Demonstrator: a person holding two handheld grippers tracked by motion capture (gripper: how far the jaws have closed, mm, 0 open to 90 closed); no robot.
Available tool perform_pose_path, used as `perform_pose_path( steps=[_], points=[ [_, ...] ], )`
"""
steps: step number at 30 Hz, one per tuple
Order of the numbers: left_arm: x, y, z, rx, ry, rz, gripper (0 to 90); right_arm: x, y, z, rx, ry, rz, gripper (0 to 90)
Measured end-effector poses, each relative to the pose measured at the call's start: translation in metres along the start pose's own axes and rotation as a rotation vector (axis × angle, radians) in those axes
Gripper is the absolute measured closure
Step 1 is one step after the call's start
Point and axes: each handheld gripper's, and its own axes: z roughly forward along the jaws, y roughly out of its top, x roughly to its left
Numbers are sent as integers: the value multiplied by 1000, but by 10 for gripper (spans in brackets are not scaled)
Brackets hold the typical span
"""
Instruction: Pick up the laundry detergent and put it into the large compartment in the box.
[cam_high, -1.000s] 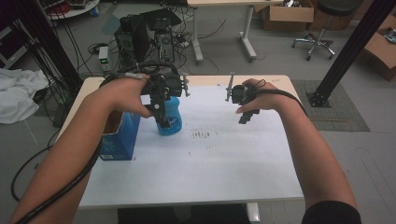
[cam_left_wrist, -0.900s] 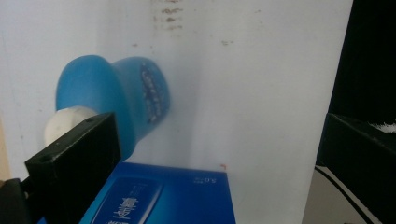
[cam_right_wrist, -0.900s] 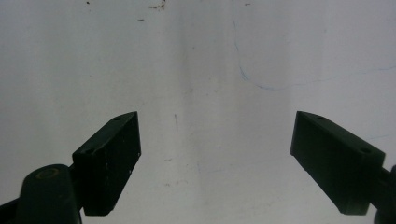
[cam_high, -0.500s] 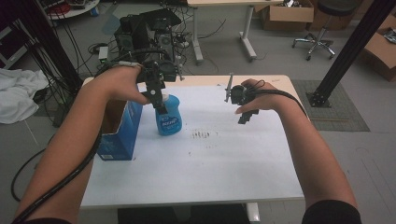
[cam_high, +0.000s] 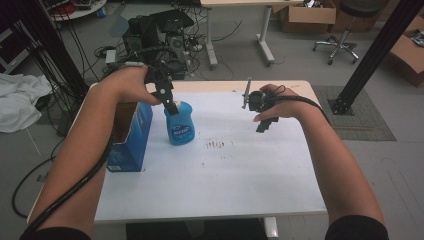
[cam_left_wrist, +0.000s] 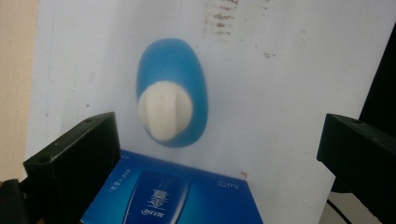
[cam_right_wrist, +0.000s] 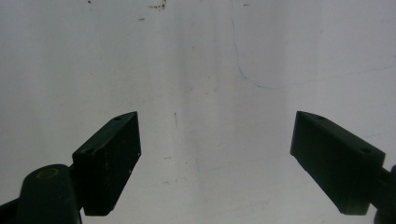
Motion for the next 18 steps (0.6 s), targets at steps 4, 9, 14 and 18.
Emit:
perform_pose_path(
  steps=[4,9,14,18],
  points=[
    [6,-1,7,8,0,-12,1,1,2,0,2,1,-7,165],
    [13,-2,15,6,-11,-31,1,1,4,1,0,-2,-5,165],
    [18,-3,24,6,-21,-44,1,2,5,2,2,0,-8,165],
    [20,-2,31,17,-21,-44,1,2,5,2,5,0,-6,165]
  ],
)
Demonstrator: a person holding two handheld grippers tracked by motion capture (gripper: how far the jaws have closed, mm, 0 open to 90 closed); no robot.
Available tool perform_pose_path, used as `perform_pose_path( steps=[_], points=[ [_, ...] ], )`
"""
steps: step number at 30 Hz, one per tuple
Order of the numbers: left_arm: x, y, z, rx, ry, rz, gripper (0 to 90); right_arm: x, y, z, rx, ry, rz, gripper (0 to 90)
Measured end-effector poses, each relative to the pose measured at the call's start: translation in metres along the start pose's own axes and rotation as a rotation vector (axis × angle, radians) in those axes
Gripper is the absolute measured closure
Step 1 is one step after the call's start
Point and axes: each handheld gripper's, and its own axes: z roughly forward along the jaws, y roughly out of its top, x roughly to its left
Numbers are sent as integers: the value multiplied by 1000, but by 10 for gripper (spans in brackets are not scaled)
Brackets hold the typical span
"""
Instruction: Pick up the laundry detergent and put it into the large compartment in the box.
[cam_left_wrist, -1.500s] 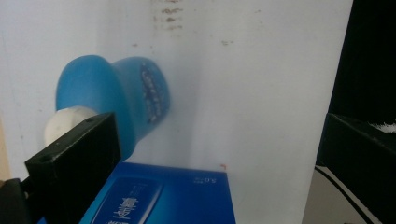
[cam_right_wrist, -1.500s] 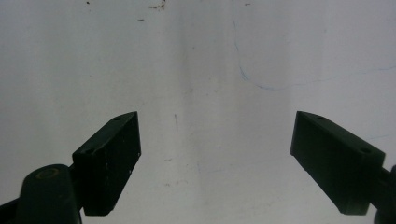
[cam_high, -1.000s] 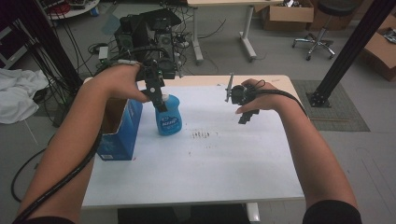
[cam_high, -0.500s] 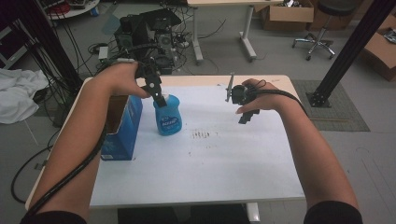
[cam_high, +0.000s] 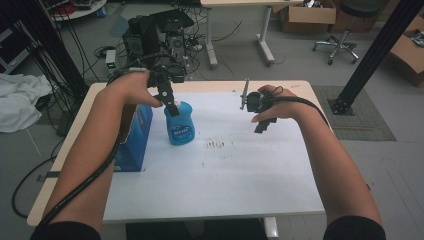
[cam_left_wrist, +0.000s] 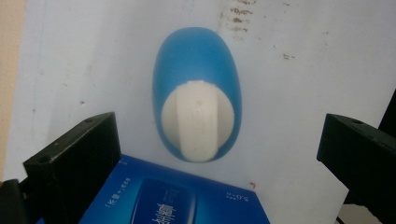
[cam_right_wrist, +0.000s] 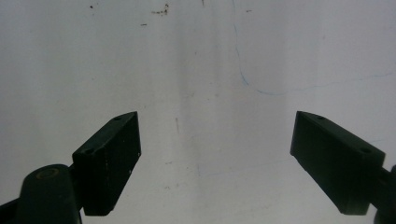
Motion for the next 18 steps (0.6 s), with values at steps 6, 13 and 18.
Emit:
perform_pose_path(
  steps=[6,13,18],
  points=[
    [2,3,11,26,2,-6,1,1,1,2,6,0,-6,165],
    [8,3,19,37,-8,-20,1,3,4,4,12,1,-10,165],
    [10,6,25,48,-11,-21,1,3,4,4,12,0,-10,165]
  ],
)
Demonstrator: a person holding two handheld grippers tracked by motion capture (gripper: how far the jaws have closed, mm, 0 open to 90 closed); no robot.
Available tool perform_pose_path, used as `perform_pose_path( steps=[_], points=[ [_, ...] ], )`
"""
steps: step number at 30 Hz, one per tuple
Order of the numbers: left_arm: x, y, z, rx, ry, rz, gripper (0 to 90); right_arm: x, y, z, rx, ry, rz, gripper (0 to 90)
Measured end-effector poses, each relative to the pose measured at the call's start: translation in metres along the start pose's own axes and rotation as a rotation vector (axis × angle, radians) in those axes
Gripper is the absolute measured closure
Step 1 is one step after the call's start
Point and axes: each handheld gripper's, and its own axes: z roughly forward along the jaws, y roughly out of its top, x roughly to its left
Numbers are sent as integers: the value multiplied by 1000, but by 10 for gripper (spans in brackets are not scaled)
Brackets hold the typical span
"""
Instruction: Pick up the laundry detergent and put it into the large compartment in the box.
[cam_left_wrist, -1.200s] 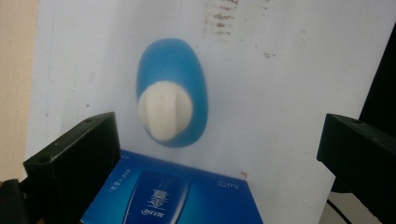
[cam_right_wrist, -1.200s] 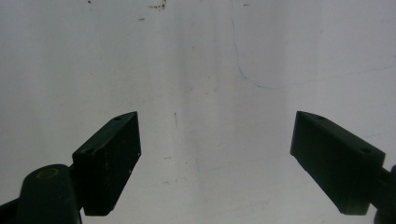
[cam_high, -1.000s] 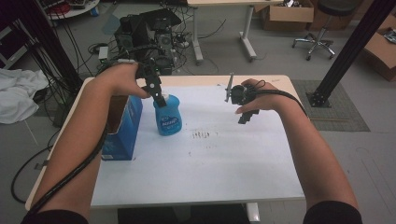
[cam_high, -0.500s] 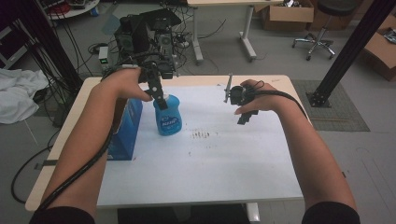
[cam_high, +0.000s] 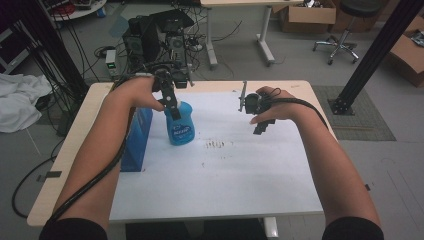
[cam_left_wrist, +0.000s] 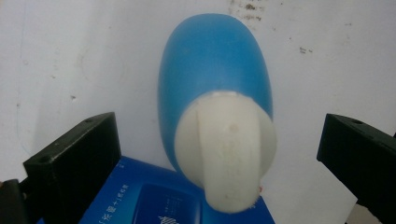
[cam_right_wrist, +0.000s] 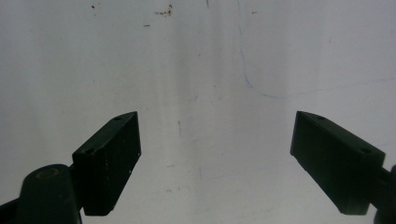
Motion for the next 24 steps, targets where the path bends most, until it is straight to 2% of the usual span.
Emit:
perform_pose_path(
  steps=[6,14,24],
  points=[
    [0,7,8,34,3,9,1,0,-1,1,0,1,1,165],
    [1,15,16,47,4,20,2,0,-2,3,0,3,2,165],
    [6,14,24,40,-6,-5,2,-1,-3,5,-2,3,0,165]
  ],
)
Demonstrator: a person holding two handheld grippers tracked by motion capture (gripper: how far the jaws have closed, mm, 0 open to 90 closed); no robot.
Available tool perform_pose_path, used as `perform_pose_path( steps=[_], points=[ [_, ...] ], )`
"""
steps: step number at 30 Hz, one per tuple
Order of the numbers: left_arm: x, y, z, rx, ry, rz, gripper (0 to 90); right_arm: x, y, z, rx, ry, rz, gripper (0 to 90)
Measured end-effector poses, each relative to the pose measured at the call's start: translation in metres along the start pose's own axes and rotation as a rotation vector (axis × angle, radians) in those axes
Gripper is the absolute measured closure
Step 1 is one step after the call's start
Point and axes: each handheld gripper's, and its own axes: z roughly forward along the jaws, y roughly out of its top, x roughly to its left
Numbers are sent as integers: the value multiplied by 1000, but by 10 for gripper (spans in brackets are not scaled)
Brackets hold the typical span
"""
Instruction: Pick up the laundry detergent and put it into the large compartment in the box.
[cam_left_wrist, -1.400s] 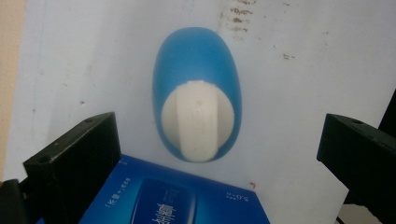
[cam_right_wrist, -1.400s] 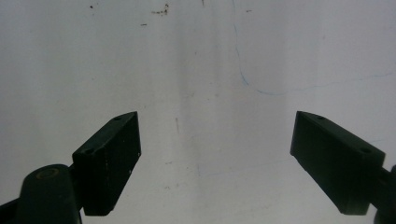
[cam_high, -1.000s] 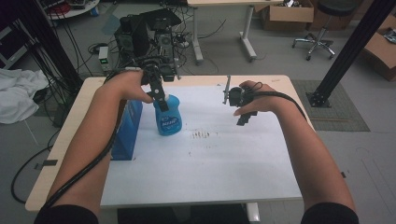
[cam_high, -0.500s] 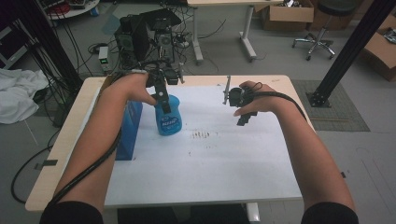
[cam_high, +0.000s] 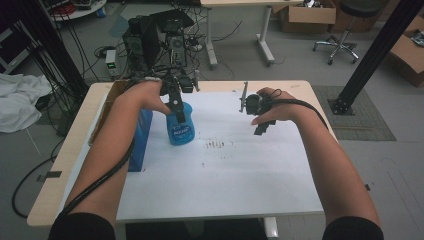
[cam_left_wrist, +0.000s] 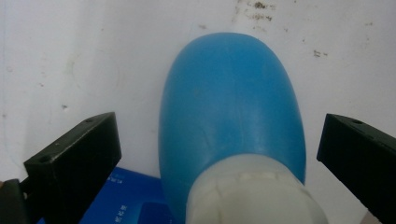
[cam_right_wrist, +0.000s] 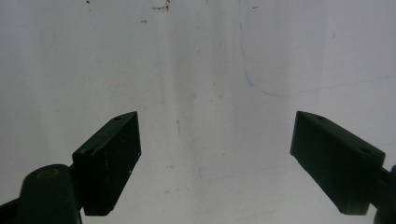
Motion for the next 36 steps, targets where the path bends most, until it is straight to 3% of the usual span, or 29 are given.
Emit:
perform_pose_path(
  steps=[15,36],
  points=[
    [-1,2,7,8,8,2,31,0,2,1,2,3,-2,165],
    [-4,8,7,44,23,6,159,0,3,3,0,3,-1,165]
  ],
)
